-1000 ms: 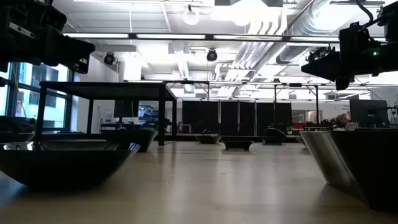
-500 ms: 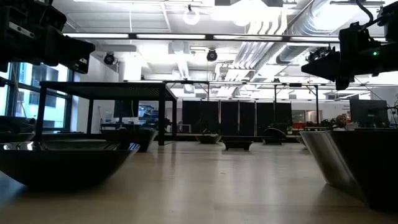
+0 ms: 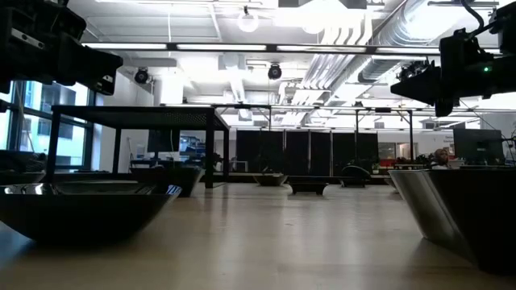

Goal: Pick & Place Mini shaped plates

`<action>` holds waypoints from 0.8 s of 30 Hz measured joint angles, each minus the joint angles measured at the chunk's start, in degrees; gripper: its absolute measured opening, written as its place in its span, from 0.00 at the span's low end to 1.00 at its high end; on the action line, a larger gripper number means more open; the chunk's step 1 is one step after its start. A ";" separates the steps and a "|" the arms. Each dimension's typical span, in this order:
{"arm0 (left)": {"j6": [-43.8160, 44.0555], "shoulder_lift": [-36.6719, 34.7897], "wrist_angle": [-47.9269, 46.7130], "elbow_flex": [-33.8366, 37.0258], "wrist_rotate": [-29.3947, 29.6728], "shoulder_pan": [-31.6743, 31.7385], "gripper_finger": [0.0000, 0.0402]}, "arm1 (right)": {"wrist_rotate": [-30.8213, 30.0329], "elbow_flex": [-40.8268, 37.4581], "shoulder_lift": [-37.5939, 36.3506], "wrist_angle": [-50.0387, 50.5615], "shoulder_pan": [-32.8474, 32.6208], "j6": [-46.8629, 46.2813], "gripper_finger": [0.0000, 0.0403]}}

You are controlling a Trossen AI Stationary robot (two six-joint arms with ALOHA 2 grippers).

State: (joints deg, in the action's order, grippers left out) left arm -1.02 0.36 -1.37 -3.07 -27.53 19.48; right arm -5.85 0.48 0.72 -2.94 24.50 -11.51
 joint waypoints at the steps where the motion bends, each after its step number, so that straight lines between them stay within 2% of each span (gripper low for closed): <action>1: 0.00 0.00 0.00 0.00 0.00 -0.01 0.00 | 0.00 0.01 0.01 0.00 -0.01 0.00 0.03; 24: 0.00 0.02 1.76 0.26 0.24 0.01 0.00 | 0.00 0.00 0.00 0.00 0.01 0.00 0.03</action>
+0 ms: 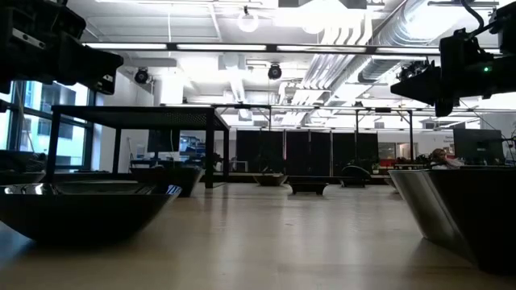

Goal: Pick & Place Mini shaped plates
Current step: Put the black distorted square plate on the shelf

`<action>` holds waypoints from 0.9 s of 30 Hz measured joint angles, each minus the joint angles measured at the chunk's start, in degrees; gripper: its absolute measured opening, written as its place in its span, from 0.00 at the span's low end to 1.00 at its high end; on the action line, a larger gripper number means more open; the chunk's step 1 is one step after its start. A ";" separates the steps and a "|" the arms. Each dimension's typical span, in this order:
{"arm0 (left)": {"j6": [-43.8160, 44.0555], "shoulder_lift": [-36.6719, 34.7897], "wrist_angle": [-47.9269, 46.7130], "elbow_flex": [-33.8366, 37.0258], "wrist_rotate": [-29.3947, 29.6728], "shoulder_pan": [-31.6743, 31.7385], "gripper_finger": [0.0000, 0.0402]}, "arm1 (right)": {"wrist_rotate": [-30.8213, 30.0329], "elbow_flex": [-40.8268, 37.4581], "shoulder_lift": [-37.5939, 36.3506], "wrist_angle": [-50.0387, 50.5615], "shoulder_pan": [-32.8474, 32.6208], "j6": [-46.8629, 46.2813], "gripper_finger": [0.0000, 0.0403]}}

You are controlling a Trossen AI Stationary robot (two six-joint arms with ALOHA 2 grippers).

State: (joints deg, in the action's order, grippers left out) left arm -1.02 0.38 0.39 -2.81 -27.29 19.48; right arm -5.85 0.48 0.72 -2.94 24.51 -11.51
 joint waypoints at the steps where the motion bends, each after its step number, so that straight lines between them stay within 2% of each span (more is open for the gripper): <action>1: 0.00 0.00 0.92 0.05 0.00 0.00 0.00 | 0.00 0.02 0.02 0.00 -0.02 0.00 0.03; 3: 1.01 -0.01 4.04 0.06 -0.04 -0.02 0.00 | 0.00 0.00 -0.01 0.00 -0.02 0.00 0.03; 7: 9.69 0.00 9.65 0.05 1.01 -0.02 0.00 | 0.00 -0.01 -0.01 0.00 0.00 0.00 0.03; 12: 18.72 -0.01 14.11 -0.06 6.49 -0.02 0.00 | 0.00 0.01 0.01 0.00 -0.01 0.00 0.03; 15: 21.25 0.58 16.53 -0.15 11.46 -0.02 0.00 | 0.00 0.00 -0.01 0.00 0.00 0.00 0.03; 19: 31.92 1.04 16.99 -0.15 17.86 -0.02 0.00 | 0.02 -0.01 0.01 0.04 -0.01 0.00 0.03; 23: 33.20 3.26 13.08 -2.53 15.78 -0.02 0.00 | 0.02 0.02 -0.01 0.07 -0.01 0.00 0.03; 27: 31.60 8.50 5.63 -9.22 12.93 -0.02 0.00 | 0.02 -0.01 0.01 0.07 0.00 0.00 0.03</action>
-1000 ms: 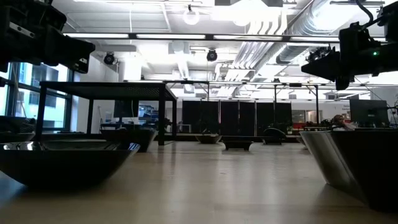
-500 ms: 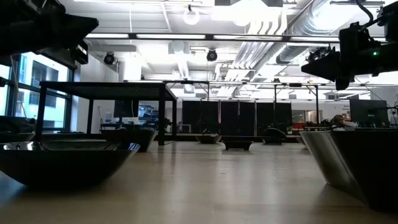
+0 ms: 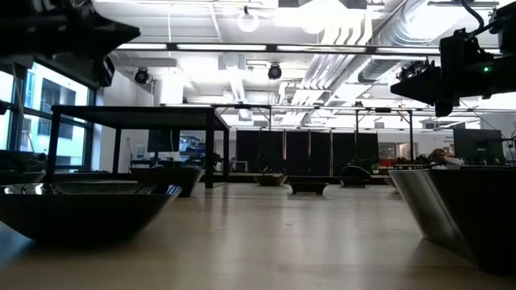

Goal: Pick & Place Mini shaped plates
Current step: Put the black distorted square plate on the shelf

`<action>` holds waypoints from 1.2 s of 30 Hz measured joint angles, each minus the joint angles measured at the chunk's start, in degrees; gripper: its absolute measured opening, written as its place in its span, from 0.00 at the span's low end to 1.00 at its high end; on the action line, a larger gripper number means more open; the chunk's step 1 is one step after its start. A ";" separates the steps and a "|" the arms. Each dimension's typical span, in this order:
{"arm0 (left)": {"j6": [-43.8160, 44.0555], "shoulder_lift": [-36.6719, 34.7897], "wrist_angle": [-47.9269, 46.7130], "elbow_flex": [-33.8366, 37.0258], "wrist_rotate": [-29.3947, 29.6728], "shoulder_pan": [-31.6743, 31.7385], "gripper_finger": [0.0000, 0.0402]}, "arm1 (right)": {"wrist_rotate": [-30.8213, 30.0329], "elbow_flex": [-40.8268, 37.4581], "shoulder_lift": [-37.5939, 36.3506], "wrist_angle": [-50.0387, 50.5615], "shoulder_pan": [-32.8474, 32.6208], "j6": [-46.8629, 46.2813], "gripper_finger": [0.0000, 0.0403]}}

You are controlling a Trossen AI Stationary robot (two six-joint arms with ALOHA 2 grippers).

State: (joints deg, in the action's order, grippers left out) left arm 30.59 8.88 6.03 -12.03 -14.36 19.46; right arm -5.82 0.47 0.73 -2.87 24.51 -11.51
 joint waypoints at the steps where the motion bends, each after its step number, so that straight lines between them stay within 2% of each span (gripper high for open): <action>1: -1.12 1.60 -2.03 -1.94 -0.77 -0.02 0.00 | 0.00 0.02 -0.02 0.00 0.00 0.00 0.03; 5: -4.92 9.29 -11.87 -10.28 -3.48 -0.02 0.00 | -0.14 0.00 -0.01 -0.04 -0.02 0.00 0.03; 11: -10.99 21.17 -25.11 -19.62 -2.89 -0.02 0.00 | -1.18 0.02 -0.02 -1.59 -0.02 -0.42 0.03; 16: -11.29 29.98 -25.91 -22.23 -4.83 -2.69 0.00 | -1.23 0.01 -0.02 -2.98 -0.01 -3.16 0.03; 22: -10.44 37.87 -25.79 -22.87 0.44 -10.71 0.00 | -3.30 0.02 -0.02 -3.36 -0.02 -5.65 0.03; 25: -7.11 40.80 -25.83 -22.89 3.48 -13.99 0.00 | -4.40 0.01 -0.02 -3.39 0.00 -7.37 0.03; 30: 3.19 45.54 -25.99 -22.89 7.81 -18.05 0.02 | -5.52 0.01 -0.02 -3.41 -0.01 -7.88 0.03; 36: 11.93 50.55 -25.84 -22.89 13.09 -22.33 0.16 | -5.65 0.01 -0.01 -2.95 -0.01 -7.89 0.03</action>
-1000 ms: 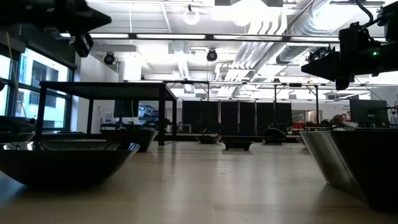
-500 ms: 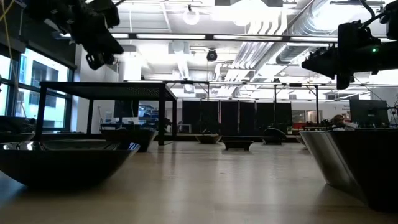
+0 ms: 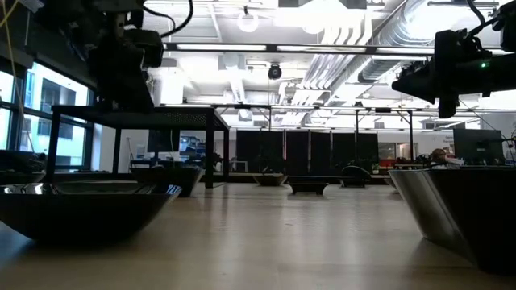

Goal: Pick & Place Mini shaped plates
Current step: Put the black distorted square plate on the shelf

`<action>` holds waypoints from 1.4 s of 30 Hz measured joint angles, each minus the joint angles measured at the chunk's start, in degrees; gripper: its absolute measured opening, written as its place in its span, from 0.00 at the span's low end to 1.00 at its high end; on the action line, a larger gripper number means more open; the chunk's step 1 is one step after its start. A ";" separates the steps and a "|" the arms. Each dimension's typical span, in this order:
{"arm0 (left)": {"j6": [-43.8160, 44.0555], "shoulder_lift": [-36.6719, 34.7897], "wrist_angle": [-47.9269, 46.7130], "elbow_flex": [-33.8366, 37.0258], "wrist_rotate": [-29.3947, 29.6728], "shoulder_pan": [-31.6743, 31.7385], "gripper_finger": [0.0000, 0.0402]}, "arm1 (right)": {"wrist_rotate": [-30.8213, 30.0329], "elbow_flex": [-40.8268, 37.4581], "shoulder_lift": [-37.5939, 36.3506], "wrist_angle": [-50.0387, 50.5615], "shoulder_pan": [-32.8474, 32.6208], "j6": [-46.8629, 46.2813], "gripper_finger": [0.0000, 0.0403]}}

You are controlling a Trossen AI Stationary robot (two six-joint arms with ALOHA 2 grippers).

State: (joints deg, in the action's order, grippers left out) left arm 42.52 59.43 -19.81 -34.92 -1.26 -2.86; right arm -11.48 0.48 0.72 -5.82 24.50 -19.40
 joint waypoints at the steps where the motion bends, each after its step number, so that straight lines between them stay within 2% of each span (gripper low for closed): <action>1: 1.28 0.70 -0.04 0.00 1.06 -0.49 0.19 | 0.01 0.01 0.00 -0.02 0.00 -0.04 0.03; 4: 6.80 2.43 0.00 0.00 3.69 -1.02 0.27 | 0.03 0.00 0.00 -0.02 0.00 -0.07 0.03; 7: 13.64 3.86 0.18 0.00 3.88 -1.02 0.33 | 0.68 -0.01 0.01 0.00 -0.01 -0.09 0.03; 12: 20.04 6.88 0.19 0.00 4.83 -0.99 0.41 | 0.71 0.00 0.01 -0.02 0.00 -0.09 0.03; 17: 25.47 10.54 -0.26 0.00 7.61 -0.99 0.42 | 0.71 -0.01 0.01 0.00 0.01 -0.11 0.03; 29: 32.84 16.28 -0.07 0.00 9.01 -0.91 0.42 | 0.71 -0.01 0.01 0.00 -0.01 -0.11 0.03; 34: 33.57 17.54 0.28 0.01 8.49 -0.91 0.34 | 0.71 0.01 0.01 -0.02 -0.01 -0.11 0.03; 42: 34.26 18.36 0.76 0.04 8.10 -0.91 0.07 | 0.71 0.01 0.01 -0.02 0.01 -0.11 0.03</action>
State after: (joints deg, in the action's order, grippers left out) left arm 76.77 77.78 -19.05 -34.87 6.84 -3.77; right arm -10.76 0.49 0.73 -5.85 24.51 -19.51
